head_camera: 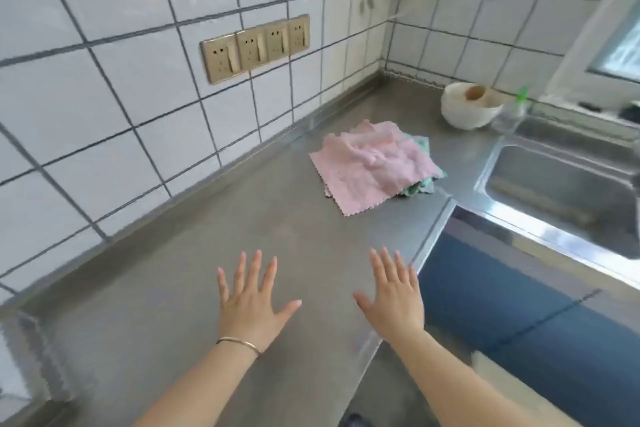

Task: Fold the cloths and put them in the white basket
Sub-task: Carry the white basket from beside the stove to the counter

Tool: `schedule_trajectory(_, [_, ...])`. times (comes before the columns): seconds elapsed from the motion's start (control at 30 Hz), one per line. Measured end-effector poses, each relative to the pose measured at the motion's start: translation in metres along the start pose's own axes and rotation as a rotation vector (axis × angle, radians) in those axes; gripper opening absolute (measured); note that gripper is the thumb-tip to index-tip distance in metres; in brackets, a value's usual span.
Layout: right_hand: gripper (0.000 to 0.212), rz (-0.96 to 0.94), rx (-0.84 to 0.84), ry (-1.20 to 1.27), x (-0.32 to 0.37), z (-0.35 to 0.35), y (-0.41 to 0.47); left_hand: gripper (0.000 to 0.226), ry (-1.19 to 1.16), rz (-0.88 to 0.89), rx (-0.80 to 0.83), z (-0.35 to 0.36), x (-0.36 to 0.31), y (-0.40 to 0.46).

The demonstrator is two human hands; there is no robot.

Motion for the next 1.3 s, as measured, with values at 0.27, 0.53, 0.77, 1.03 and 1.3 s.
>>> schedule_trajectory(0.27, [0.076,0.463,-0.167,-0.050,-0.098,-0.016,-0.193,0.091,-0.047,0.457,0.127,-0.008,-0.156,-0.102])
schedule_trajectory(0.53, [0.085,0.875,-0.269,-0.125,-0.141,-0.024,-0.454,0.094,-0.060,0.945,0.096,-0.036,-0.292,-0.301])
schedule_trajectory(0.77, [0.081,1.192,-0.327,-0.154,-0.147,-0.061,-0.694,0.120,-0.157,1.232,0.105,-0.099,-0.363,-0.538])
schedule_trajectory(1.03, [0.077,1.367,-0.478,-0.144,-0.184,-0.084,-0.861,0.077,-0.235,1.399,-0.011,-0.159,-0.454,-0.679])
schedule_trajectory(1.3, [0.072,1.437,-0.508,-0.117,-0.324,-0.102,-0.945,0.076,-0.336,1.438,-0.027,-0.191,-0.621,-0.761])
Point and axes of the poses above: each hand's wrist, its own y-axis towards the middle knuckle, its own z-axis out of the palm, x = y × z, the point moved 7 cm from there along y, towards the middle knuckle, and after that the axes turned 15 degrees about -z, right-handed, at the moved point
